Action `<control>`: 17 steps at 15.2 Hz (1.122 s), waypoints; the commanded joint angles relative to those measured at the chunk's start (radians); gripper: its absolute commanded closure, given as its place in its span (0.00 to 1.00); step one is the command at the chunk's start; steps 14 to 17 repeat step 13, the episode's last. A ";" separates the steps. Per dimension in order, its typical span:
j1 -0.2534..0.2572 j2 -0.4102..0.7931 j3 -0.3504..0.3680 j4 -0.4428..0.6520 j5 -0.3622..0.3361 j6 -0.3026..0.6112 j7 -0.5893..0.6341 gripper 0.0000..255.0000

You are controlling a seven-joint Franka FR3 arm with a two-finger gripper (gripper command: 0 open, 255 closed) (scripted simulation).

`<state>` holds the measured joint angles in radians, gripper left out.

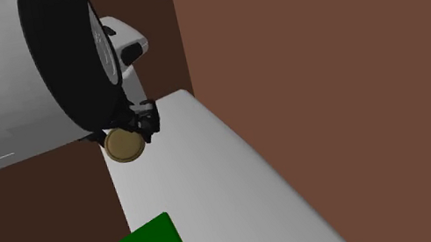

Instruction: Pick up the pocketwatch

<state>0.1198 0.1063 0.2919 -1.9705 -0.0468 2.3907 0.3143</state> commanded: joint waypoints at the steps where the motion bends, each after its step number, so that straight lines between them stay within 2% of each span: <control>1: -0.001 -0.008 0.001 0.017 0.004 -0.026 -0.003 1.00; 11: -0.003 -0.042 0.002 0.113 0.021 -0.153 -0.014 1.00; 17: -0.003 -0.043 0.002 0.114 0.021 -0.155 -0.014 1.00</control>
